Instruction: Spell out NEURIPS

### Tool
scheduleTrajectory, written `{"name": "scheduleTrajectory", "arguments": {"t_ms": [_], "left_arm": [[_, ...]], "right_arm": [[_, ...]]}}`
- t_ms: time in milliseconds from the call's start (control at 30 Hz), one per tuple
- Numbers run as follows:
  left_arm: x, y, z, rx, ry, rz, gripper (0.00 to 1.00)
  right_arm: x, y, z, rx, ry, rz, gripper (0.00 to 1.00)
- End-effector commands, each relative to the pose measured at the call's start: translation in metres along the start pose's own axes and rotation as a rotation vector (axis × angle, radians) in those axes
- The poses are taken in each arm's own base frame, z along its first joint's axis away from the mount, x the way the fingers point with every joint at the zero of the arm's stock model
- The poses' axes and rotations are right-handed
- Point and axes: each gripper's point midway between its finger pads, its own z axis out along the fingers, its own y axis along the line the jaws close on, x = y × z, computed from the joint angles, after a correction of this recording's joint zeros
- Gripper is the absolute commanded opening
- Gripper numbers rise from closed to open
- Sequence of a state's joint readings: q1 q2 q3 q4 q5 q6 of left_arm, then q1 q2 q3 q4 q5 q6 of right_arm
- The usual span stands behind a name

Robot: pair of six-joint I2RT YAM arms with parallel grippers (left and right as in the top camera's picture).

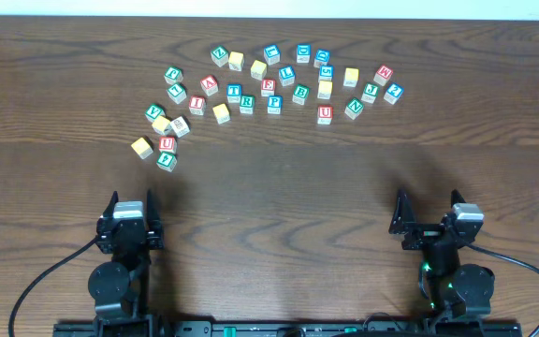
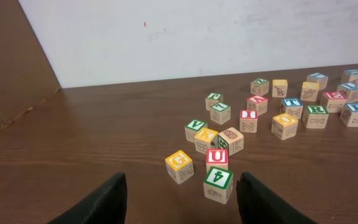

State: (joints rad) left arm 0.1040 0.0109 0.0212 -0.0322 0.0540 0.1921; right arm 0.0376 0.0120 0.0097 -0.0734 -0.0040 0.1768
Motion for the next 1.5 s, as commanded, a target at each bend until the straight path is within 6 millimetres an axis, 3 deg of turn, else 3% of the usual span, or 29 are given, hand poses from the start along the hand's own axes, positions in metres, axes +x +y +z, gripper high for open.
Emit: {"name": "scheduleTrajectory", "arguments": {"t_ms": [0, 967, 1133, 1467], "left_arm": [[0.015, -0.002, 0.001, 0.008, 0.043, 0.016, 0.56], [0.014, -0.004, 0.001, 0.018, 0.038, 0.011, 0.56], [0.002, -0.019, -0.001, 0.113, -0.008, 0.008, 0.56], [-0.032, -0.022, 0.000, 0.156, 0.020, -0.043, 0.56]], "right_arm": [[0.001, -0.002, 0.000, 0.007, -0.002, -0.009, 0.99], [0.001, -0.002, 0.000, 0.007, -0.002, -0.009, 0.99], [0.001, -0.002, 0.000, 0.007, -0.002, -0.009, 0.99], [0.001, -0.002, 0.000, 0.007, -0.002, -0.009, 0.99]]}}
